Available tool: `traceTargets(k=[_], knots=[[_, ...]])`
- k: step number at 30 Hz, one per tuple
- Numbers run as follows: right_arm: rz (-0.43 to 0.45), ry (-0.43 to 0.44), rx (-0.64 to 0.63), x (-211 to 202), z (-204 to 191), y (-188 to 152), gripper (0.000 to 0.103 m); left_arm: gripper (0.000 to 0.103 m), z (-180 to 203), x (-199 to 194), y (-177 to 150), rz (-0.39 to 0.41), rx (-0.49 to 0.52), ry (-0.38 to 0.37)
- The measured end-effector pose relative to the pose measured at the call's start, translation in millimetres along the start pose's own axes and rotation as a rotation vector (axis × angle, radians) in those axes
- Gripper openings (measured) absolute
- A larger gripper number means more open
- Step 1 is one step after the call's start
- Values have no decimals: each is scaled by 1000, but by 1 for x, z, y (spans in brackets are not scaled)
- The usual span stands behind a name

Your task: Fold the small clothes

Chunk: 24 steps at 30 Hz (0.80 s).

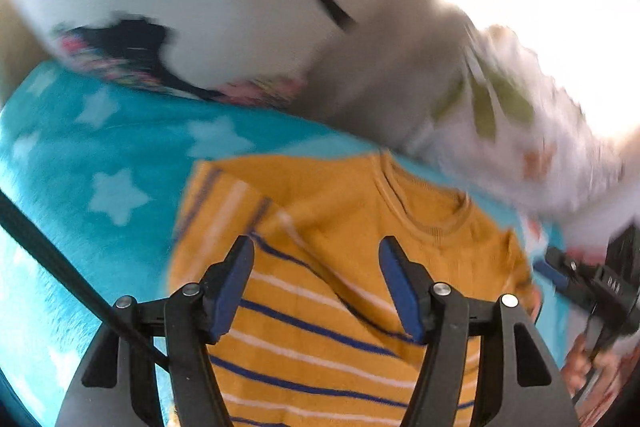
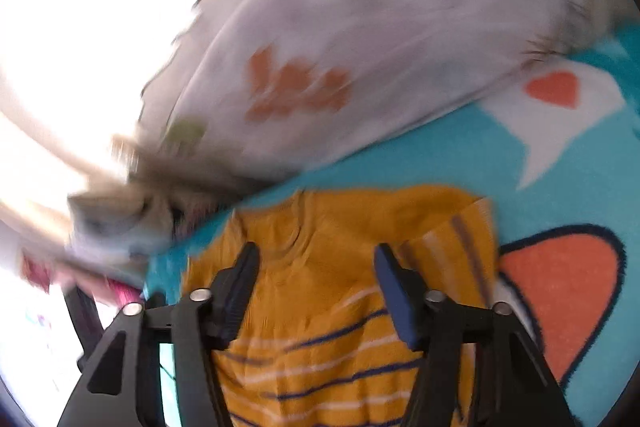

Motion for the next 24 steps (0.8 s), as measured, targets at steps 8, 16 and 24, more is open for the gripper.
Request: traceTargets(k=[8, 16, 24], knots=[[-83, -220, -92, 63, 29, -1, 33, 59, -31, 46, 12, -49, -21, 66], [3, -303, 71, 30, 61, 29, 58, 59, -77, 27, 25, -48, -231, 47], [32, -218, 127, -34, 89, -1, 66, 64, -105, -25, 4, -14, -210, 49]])
Point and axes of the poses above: each gripper's, at about its wrist camera, not at the fingertips, and x roughly the way its jaws point, z to its right, y to its top, the point moved 8 cm from there along x, roughly the way its jaws point, and after that the axes turned 3 degrees about -y, right-handed, at the moved point
